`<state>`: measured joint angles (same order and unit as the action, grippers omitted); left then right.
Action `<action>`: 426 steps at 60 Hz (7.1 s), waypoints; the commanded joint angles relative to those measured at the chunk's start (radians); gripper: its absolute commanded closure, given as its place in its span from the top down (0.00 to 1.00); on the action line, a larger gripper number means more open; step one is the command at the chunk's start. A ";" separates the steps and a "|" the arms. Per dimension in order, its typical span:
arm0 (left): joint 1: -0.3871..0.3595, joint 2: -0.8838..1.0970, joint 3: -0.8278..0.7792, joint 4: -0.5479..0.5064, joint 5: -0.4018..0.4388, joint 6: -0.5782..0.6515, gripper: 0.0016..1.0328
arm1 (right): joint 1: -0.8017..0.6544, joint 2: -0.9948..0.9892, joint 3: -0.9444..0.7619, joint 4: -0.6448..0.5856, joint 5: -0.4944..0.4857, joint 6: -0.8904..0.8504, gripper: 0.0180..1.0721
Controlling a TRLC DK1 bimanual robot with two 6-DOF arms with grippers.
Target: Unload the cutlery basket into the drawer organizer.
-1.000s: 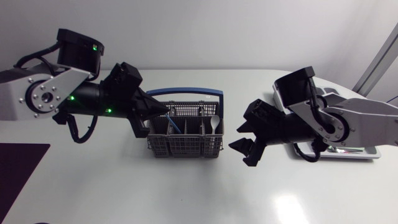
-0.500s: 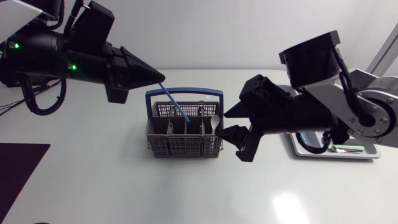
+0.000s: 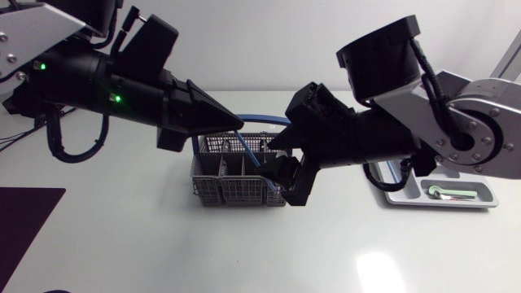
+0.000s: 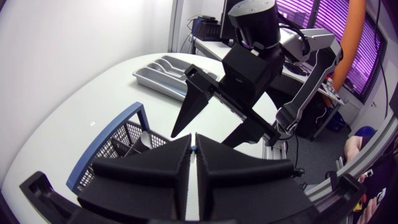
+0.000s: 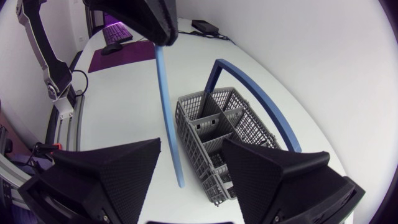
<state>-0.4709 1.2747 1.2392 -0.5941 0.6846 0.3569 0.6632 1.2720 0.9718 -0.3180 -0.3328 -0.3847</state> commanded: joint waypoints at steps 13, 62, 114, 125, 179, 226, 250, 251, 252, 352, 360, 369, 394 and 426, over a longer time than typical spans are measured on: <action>-0.044 0.078 0.080 -0.004 0.016 -0.076 0.03 | -0.011 0.027 -0.012 0.042 -0.040 0.021 0.47; -0.014 0.087 0.164 0.030 0.012 -0.110 0.68 | -0.085 -0.080 -0.122 -0.052 -0.103 -0.025 0.05; -0.160 0.103 -0.090 0.224 -0.392 0.117 0.73 | -0.941 0.244 -0.025 0.014 -0.132 -0.042 0.05; -0.230 0.178 -0.110 0.228 -0.467 0.183 0.73 | -0.999 0.409 0.061 0.062 -0.074 0.020 0.05; -0.337 0.474 -0.121 0.611 -0.767 0.300 0.49 | -0.993 0.592 0.071 0.128 0.014 0.072 0.77; -0.299 0.609 0.006 0.637 -0.839 0.298 0.49 | -0.949 0.455 -0.062 0.192 0.008 0.049 0.79; -0.298 0.620 0.019 0.574 -0.778 0.303 0.34 | -0.949 0.449 -0.085 0.212 0.006 0.043 0.80; -0.298 0.621 0.019 0.576 -0.778 0.303 0.33 | -0.949 0.449 -0.085 0.212 0.006 0.043 0.80; -0.298 0.623 0.020 0.576 -0.778 0.303 0.32 | -0.949 0.448 -0.087 0.214 0.006 0.041 0.80; -0.199 0.325 -0.328 0.660 -0.783 0.281 0.33 | -0.116 0.282 -0.015 0.269 0.143 -0.063 0.80; -0.198 0.342 -0.340 0.675 -0.783 0.281 0.33 | -0.096 0.329 0.004 0.289 0.216 -0.080 0.80; -0.196 0.356 -0.346 0.683 -0.781 0.286 0.33 | -0.089 0.377 0.038 0.290 0.301 -0.088 0.80; -0.190 0.382 -0.348 0.689 -0.778 0.287 0.33 | -0.079 0.503 0.156 0.151 0.439 -0.056 0.62; -0.192 0.390 -0.351 0.694 -0.775 0.286 0.33 | -0.063 0.481 0.146 0.014 0.385 0.004 0.26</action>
<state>-0.6685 1.6218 0.9245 0.1261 -0.1020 0.6292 0.5884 1.7554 1.1645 -0.2626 0.0662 -0.3996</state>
